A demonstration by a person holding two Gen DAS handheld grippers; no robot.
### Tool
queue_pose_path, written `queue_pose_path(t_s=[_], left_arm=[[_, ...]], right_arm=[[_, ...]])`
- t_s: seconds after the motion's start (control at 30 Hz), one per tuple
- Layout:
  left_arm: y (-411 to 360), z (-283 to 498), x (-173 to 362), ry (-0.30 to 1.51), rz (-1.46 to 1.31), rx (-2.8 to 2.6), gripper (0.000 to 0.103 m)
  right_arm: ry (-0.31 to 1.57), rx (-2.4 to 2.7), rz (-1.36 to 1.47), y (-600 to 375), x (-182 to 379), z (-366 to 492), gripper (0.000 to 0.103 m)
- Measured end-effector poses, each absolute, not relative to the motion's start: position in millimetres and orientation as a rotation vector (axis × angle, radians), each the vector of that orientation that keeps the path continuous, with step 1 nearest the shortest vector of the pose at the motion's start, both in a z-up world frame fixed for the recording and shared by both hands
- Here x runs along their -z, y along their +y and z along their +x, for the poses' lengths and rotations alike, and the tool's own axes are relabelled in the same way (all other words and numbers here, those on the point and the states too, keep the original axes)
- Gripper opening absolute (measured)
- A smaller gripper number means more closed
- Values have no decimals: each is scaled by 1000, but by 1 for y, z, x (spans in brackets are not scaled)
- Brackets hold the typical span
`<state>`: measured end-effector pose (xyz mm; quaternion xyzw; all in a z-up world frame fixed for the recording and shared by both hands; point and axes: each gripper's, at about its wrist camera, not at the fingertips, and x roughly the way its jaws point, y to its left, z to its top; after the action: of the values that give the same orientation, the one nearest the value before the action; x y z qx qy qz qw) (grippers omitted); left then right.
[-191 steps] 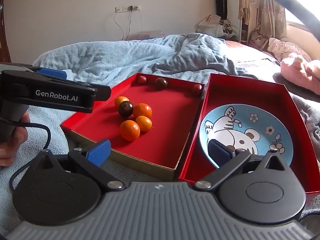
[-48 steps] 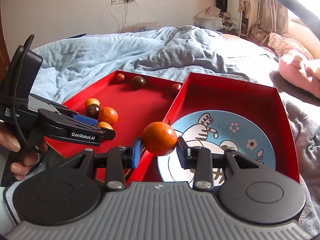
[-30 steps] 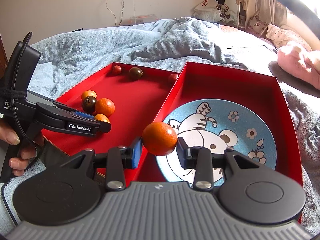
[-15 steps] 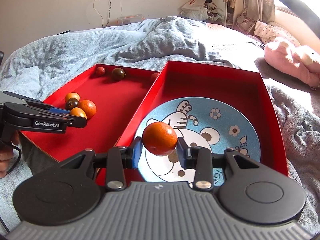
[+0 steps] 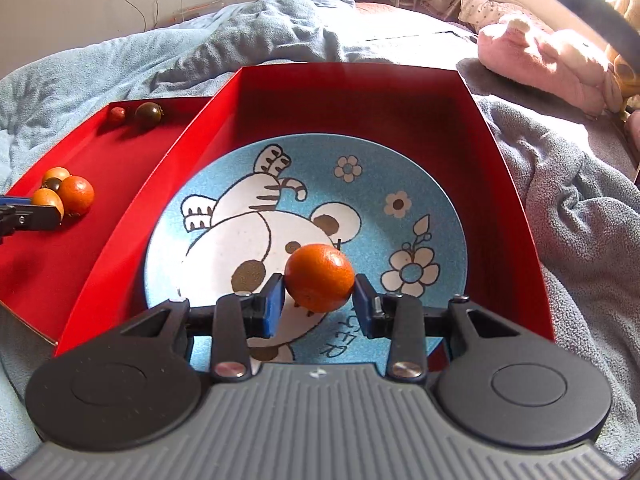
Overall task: Organize fruits
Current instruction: 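Lower the tangerine onto the plate and open the right gripper while the left gripper grasps a small tangerine, then carry the small tangerine with the left gripper onto the plate and open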
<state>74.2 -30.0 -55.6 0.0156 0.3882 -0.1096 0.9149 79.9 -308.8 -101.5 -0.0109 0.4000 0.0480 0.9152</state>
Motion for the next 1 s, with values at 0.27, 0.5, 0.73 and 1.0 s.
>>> queue_pose_path(t_s=[0.27, 0.5, 0.73, 1.0], left_arm=[[-31, 72, 53, 783, 32, 237, 36], [-34, 70, 49, 763, 37, 248, 36], [-40, 70, 43, 749, 58, 269, 36], [-68, 68, 27, 725, 53, 346, 36]], right_arm=[[808, -95, -19, -308, 104, 86, 43], [760, -104, 17, -310, 94, 77, 79], [715, -152, -2, -304, 75, 50, 81], [689, -165, -38, -304, 69, 16, 81]])
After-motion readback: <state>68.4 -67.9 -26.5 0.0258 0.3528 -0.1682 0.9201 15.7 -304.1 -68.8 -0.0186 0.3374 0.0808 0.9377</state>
